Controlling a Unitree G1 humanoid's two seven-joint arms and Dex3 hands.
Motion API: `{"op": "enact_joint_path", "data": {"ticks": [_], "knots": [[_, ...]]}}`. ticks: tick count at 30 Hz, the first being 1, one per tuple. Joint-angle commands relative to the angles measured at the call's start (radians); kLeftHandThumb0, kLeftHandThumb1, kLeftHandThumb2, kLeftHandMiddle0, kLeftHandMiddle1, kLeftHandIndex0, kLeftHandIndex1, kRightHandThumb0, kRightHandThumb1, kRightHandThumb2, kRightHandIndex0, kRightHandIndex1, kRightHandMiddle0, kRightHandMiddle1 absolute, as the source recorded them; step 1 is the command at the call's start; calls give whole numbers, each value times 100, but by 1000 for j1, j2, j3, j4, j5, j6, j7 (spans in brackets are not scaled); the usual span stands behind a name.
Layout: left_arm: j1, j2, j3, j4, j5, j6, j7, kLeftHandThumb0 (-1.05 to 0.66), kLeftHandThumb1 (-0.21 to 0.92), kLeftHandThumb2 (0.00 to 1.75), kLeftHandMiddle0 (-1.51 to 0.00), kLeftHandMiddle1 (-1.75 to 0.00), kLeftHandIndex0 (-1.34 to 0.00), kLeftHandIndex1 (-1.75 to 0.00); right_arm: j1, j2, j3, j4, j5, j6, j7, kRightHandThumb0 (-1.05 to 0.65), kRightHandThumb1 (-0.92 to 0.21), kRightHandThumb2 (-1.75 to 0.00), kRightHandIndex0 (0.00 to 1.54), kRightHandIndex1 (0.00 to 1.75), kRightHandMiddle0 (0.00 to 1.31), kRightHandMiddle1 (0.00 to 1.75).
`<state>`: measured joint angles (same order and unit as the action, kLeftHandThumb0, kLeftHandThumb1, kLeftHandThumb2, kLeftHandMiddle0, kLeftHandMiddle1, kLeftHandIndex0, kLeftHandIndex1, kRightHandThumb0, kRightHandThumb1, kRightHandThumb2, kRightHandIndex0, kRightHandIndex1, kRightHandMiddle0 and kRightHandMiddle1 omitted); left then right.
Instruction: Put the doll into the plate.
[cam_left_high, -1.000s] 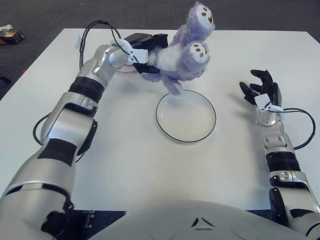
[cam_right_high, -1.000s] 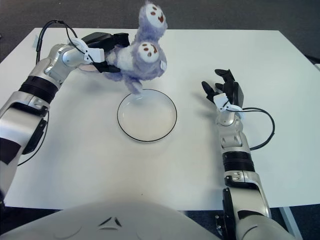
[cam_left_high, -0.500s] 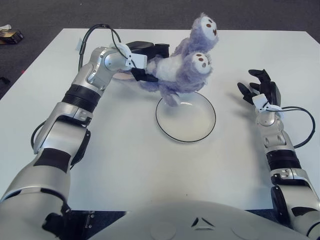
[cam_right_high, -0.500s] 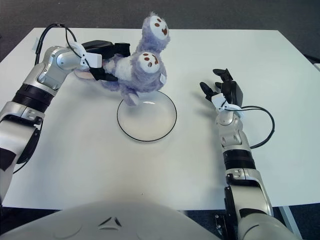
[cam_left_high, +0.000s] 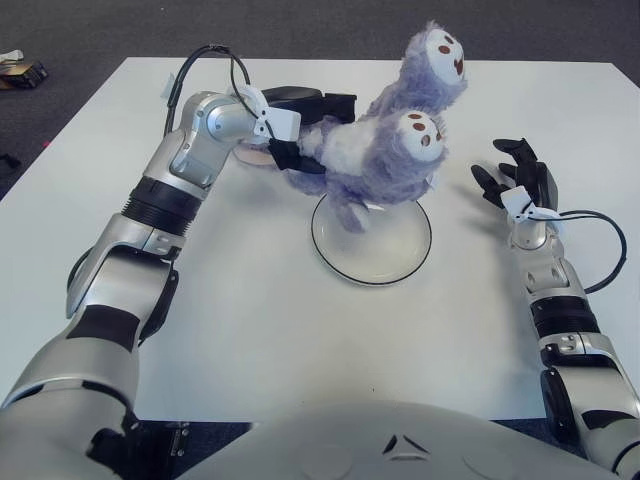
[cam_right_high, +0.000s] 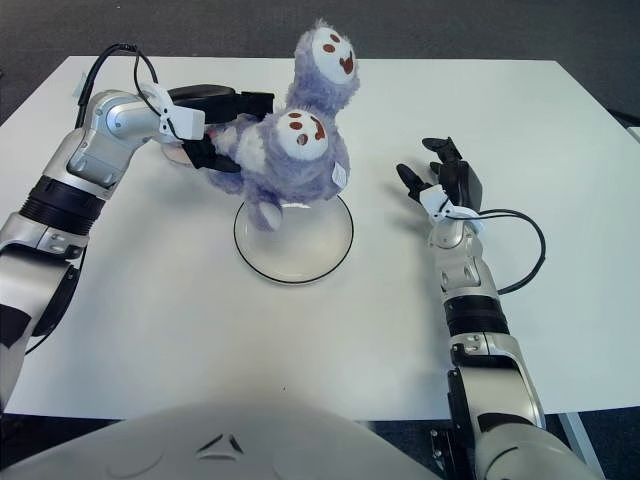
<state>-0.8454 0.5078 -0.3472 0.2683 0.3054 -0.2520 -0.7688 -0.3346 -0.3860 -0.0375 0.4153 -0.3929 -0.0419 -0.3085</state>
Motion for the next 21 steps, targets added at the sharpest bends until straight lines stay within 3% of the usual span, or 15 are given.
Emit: {"op": "enact_joint_path", "data": {"ticks": [1,11,20,21], "knots": [[5,6,16,-21,-12,6,-8,0,54,105,-40,-174,-27,-175,-8,-17,3,3,-9,13,8,-63,-92,-53,61,0,28,54],[39,-6,19,-51,-71,-2,-35,0,55,105,-40,-175,-26,-174,-11,-19,5,-1,-13,23,14,-63,-92,-53,60,0,28,54],[65,-1,22,-111,-99,39,-63,0,56,104,-39,-175,-26,-175,-10,-21,4,-3,-13,25,16,-63,-92,-52,60,0,28,53],[77,6,18,-157,-103,86,-86,0,56,104,-39,-175,-26,-175,-9,-21,4,-6,-14,27,18,-63,-92,-52,60,0,28,53]]}}
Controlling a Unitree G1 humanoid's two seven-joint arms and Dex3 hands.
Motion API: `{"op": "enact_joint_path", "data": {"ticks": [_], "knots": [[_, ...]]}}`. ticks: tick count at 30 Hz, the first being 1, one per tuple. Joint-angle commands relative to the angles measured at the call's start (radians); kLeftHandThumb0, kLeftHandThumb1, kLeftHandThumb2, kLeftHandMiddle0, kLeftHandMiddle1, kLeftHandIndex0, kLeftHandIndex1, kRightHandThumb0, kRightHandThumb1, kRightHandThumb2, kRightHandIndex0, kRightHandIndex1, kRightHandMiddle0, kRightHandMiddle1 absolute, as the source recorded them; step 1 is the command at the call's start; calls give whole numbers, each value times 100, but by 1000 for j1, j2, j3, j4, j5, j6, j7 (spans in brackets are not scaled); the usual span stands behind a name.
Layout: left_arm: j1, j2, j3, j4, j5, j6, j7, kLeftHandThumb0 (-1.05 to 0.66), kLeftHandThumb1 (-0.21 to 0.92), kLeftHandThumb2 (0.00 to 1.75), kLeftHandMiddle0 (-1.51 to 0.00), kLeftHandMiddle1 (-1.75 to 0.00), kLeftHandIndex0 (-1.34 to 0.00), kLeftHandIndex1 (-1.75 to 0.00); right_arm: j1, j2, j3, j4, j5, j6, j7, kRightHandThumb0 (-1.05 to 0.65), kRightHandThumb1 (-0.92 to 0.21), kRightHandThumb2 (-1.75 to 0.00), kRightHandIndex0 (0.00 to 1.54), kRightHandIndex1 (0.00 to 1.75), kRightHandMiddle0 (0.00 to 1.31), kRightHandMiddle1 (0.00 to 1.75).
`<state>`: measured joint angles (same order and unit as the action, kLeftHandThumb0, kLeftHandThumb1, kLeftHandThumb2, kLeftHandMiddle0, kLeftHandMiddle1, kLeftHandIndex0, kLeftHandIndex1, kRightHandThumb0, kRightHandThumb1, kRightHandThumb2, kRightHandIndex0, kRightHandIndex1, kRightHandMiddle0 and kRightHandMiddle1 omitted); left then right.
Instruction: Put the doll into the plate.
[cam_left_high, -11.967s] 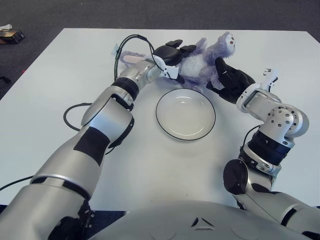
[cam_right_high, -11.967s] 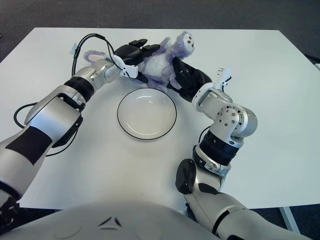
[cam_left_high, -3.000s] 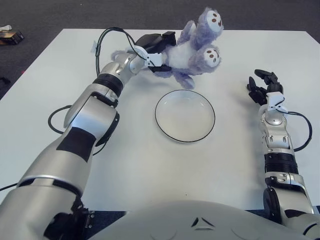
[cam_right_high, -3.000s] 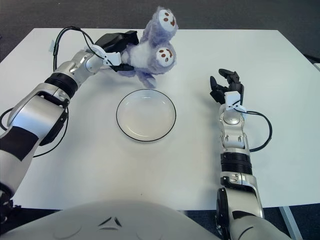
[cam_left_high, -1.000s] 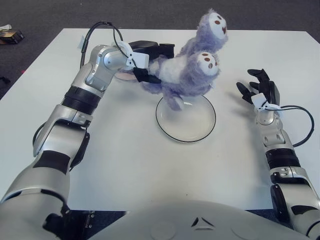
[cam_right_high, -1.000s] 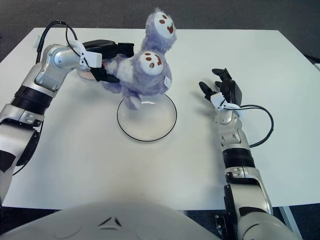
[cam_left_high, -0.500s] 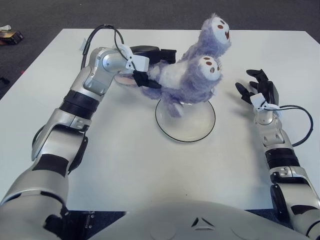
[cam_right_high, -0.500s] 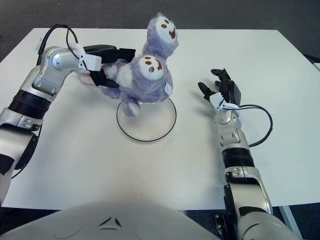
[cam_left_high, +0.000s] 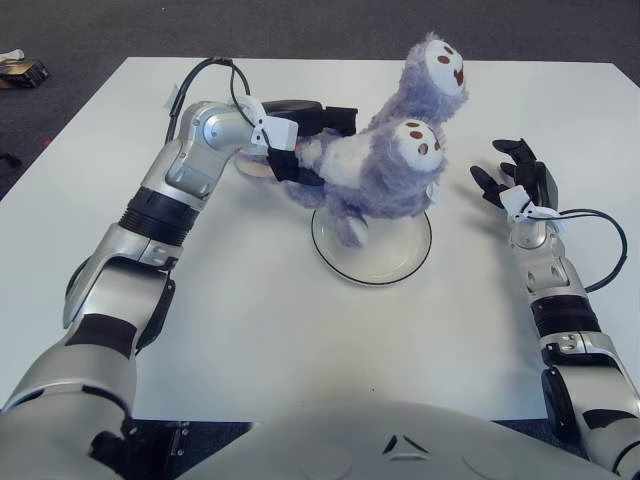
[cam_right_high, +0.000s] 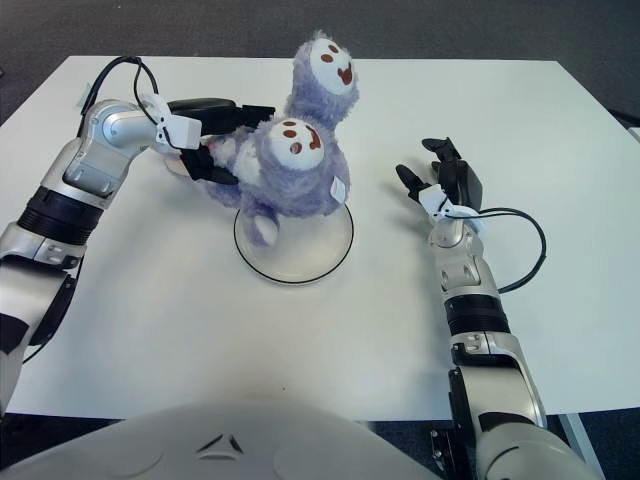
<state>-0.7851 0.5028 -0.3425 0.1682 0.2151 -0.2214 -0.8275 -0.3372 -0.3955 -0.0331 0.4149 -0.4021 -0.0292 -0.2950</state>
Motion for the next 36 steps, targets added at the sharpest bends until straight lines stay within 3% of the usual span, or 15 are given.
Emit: {"op": "enact_joint_path", "data": {"ticks": [1,7,14,18,29,36], "knots": [[25,17,9,-94,-15,94,-46,0,61,94,-38,-169,-25,-174,-6,-11,0,-7,-5,17,5,-63,-92,-52,60,0,28,53],[44,21,5,-175,-9,181,-74,0,79,61,-37,-150,-24,-170,-6,-10,3,-14,-7,27,7,-63,-92,-51,60,0,28,53],[49,21,7,-193,-6,203,-79,0,83,54,-37,-146,-24,-169,-6,-10,4,-16,-7,29,7,-63,-92,-51,60,0,28,53],[9,9,-45,-180,6,140,-119,0,87,48,-35,-149,-22,-167,4,-6,8,-28,-7,44,13,-62,-92,-50,60,0,27,52],[-5,-3,-52,-151,6,110,-126,0,90,45,-34,-151,-20,-165,7,-6,12,-34,-6,53,13,-62,-92,-49,60,0,28,52],[-32,-36,-76,-77,24,28,-109,0,91,45,-35,-154,-14,-166,12,0,14,-36,-7,54,6,-60,-92,-48,61,1,28,51]]}}
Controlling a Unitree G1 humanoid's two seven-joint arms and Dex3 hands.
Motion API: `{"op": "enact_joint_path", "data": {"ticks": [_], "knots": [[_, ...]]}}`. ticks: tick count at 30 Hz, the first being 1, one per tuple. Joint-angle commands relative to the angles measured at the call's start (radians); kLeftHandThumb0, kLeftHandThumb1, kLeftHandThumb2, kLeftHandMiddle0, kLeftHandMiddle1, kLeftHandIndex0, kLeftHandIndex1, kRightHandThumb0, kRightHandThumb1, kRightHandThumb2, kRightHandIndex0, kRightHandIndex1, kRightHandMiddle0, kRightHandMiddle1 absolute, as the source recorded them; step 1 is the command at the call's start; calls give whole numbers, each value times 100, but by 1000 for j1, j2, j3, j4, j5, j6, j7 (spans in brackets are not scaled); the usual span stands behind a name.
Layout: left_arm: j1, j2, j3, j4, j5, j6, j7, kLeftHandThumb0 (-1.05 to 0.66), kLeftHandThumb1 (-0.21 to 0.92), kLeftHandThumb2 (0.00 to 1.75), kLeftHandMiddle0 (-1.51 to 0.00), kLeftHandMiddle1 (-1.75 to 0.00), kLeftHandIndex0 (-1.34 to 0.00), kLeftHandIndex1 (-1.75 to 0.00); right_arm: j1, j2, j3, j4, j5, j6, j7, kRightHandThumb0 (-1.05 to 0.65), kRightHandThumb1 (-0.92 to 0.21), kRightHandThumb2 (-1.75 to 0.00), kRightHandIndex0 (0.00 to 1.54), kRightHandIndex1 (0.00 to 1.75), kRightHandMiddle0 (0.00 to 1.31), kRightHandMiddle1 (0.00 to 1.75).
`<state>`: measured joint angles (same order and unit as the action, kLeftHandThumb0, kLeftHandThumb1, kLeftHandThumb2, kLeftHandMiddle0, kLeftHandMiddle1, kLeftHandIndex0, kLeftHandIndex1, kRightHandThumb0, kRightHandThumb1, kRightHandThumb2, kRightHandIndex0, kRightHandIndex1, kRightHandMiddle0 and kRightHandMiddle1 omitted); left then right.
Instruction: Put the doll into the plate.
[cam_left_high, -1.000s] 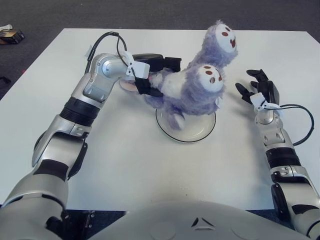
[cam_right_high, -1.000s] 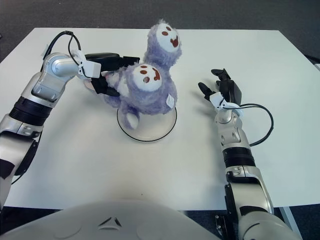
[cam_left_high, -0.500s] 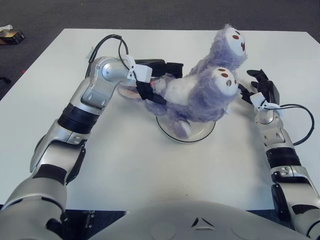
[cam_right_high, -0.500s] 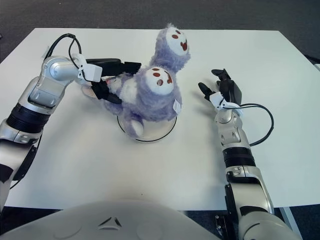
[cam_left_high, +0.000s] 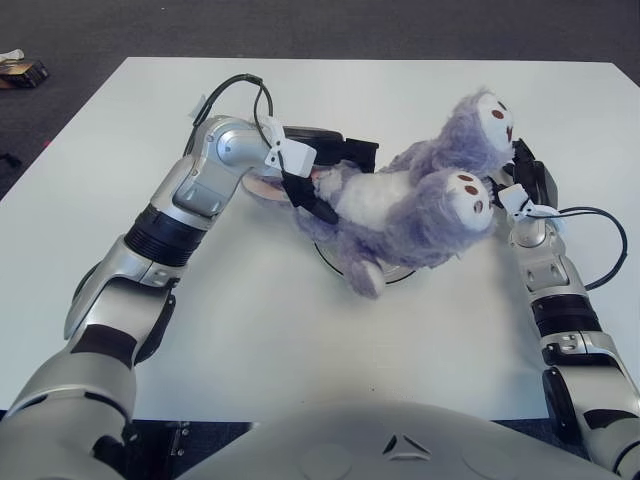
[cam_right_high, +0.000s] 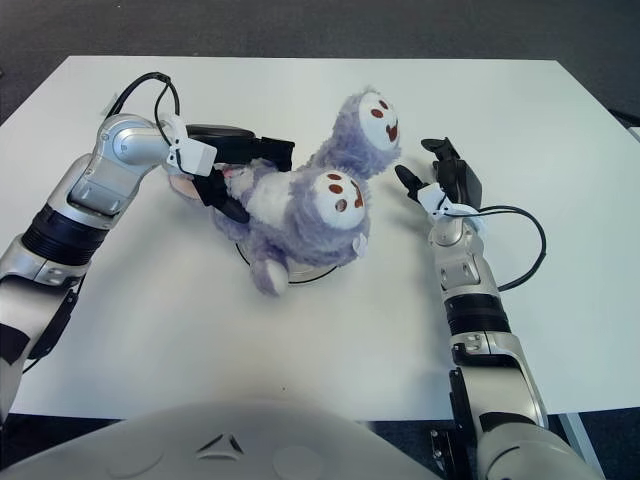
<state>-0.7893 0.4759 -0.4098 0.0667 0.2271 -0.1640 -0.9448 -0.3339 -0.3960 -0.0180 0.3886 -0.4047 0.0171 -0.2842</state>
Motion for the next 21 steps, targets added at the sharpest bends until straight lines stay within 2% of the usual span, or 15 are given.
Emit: {"op": "enact_joint_path", "data": {"ticks": [1,6,11,21], "knots": [[-28,-10,-8,29,13,-35,8,0,91,45,-35,-154,-14,-166,8,1,-1,-10,-5,8,-5,-60,-92,-48,61,1,28,51],[-29,-16,-3,40,17,-48,5,0,91,45,-35,-154,-14,-166,8,0,0,-10,-4,8,-5,-60,-92,-48,61,1,28,51],[-35,-38,-12,97,55,-104,50,0,92,44,-36,-153,-12,-168,19,-2,-4,-15,-1,5,-6,-58,-92,-47,62,1,28,51],[-36,-50,-8,121,76,-126,60,0,92,44,-36,-152,-12,-169,22,-2,-5,-17,0,5,-6,-57,-92,-46,62,1,28,51]]}}
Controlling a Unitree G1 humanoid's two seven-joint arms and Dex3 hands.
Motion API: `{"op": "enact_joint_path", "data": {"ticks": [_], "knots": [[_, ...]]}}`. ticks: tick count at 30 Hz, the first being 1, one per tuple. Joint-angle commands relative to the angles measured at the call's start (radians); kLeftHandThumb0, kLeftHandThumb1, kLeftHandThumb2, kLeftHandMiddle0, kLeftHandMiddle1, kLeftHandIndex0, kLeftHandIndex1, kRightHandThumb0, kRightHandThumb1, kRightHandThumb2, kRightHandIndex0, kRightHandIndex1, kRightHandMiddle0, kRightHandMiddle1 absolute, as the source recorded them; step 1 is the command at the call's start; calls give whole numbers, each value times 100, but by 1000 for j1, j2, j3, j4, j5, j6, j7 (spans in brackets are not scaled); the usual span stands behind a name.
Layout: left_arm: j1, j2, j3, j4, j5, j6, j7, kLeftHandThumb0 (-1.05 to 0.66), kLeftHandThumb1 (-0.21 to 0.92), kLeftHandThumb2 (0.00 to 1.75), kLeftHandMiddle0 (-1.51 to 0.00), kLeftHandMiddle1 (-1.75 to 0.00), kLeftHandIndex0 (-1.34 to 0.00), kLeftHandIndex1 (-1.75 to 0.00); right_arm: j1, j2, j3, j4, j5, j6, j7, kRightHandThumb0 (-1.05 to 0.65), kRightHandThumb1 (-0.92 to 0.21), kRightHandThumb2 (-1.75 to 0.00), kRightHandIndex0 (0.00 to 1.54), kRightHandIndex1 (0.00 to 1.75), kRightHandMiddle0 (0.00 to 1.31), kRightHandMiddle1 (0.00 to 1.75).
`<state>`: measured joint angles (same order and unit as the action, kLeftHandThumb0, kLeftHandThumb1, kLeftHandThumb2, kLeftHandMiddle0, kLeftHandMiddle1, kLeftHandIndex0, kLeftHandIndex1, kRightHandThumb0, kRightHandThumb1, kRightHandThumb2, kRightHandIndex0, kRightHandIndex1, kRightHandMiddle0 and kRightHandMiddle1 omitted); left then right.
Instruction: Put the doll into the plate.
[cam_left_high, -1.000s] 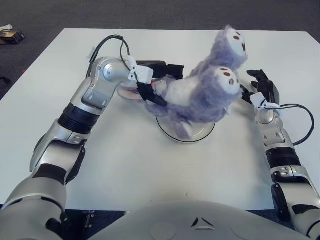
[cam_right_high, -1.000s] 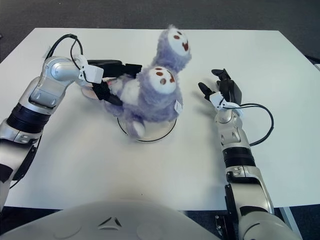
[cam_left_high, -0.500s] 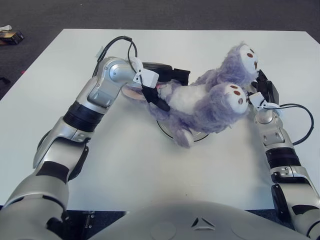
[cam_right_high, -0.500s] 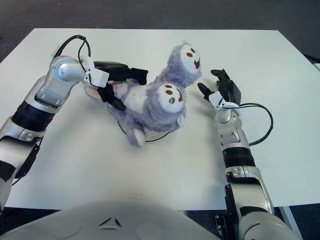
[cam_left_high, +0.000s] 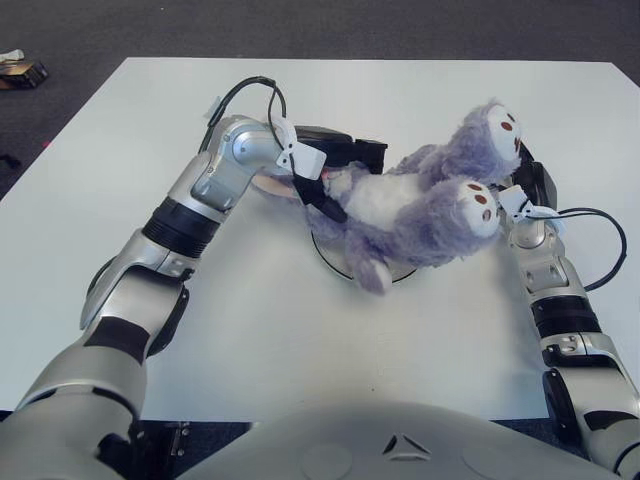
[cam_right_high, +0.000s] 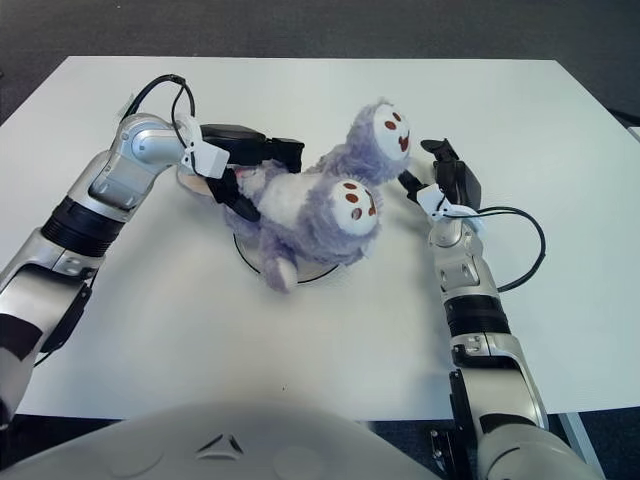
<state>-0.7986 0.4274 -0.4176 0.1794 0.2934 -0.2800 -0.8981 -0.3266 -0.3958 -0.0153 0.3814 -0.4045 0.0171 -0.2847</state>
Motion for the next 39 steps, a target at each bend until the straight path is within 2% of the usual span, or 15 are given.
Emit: {"op": "enact_joint_path", "data": {"ticks": [1,14,19,30,34,39], "knots": [[-27,-2,0,9,10,-10,13,0,92,44,-36,-152,-12,-169,15,-2,-8,-10,0,5,-6,-57,-92,-46,62,1,28,51],[-20,-19,0,14,42,1,33,0,92,44,-36,-152,-11,-169,25,-3,-16,-7,7,-11,-7,-55,-92,-45,64,1,29,51],[-23,-37,-10,57,100,-38,108,0,92,44,-35,-153,-12,-168,35,-1,-19,-17,13,-15,1,-55,-92,-45,64,1,29,51],[-24,-43,-15,82,131,-63,148,0,92,44,-34,-155,-12,-167,39,-2,-20,-20,17,-16,10,-55,-92,-45,64,1,29,51],[-22,-46,-22,95,171,-76,193,0,92,44,-33,-162,-15,-159,42,-3,-20,-25,25,-15,28,-55,-92,-45,65,1,29,50],[-23,-49,-24,99,179,-80,203,0,92,43,-34,-161,-17,-157,43,-2,-22,-28,25,-14,33,-55,-92,-45,65,1,29,50]]}}
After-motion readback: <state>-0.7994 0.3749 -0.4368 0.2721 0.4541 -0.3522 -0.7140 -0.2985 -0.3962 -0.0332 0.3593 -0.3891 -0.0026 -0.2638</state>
